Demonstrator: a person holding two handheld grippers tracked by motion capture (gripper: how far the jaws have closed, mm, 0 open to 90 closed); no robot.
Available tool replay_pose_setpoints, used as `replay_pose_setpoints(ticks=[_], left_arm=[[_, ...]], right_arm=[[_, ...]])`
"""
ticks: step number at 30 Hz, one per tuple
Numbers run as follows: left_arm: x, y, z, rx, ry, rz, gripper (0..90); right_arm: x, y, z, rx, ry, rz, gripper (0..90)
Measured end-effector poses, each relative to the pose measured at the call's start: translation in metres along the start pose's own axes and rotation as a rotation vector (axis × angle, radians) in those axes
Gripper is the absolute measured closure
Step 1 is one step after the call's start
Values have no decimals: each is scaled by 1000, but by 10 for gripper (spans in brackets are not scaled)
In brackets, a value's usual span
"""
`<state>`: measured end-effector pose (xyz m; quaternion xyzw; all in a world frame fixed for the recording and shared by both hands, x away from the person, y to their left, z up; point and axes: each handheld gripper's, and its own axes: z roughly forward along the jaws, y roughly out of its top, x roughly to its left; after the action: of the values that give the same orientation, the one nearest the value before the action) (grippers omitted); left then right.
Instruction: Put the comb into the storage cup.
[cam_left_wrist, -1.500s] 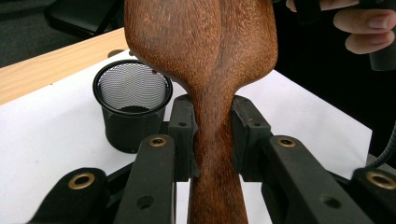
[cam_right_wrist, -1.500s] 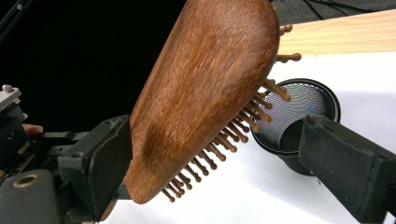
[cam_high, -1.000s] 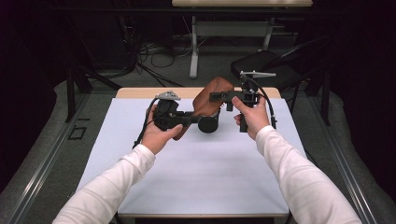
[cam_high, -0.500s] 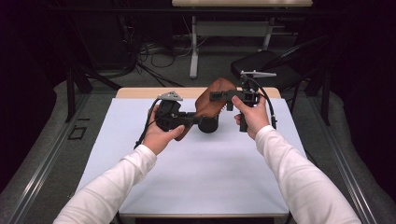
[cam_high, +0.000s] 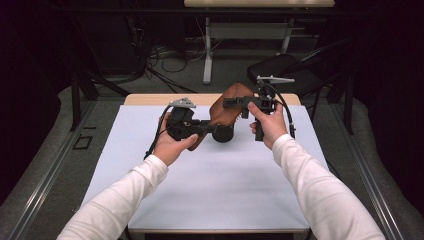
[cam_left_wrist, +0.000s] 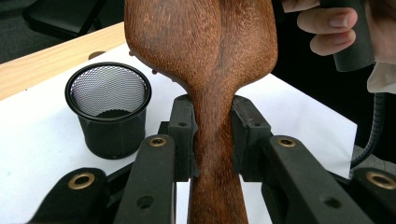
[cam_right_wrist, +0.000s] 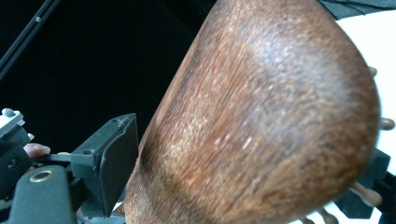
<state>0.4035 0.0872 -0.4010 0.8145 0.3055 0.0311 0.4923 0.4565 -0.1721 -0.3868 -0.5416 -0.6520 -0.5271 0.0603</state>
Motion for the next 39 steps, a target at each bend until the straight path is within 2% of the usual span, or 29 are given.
replay_pose_setpoints(ticks=[7,27,39], left_arm=[[0,-1,2,3,-3,-3,722],[1,-3,5,12,-12,-7,722],[1,-6,8,22,-9,-3,721]], right_arm=[[0,0,1,-2,23,12,145],[-3,-1,2,-5,37,26,145],[-9,-4,2,0,65,36,162]])
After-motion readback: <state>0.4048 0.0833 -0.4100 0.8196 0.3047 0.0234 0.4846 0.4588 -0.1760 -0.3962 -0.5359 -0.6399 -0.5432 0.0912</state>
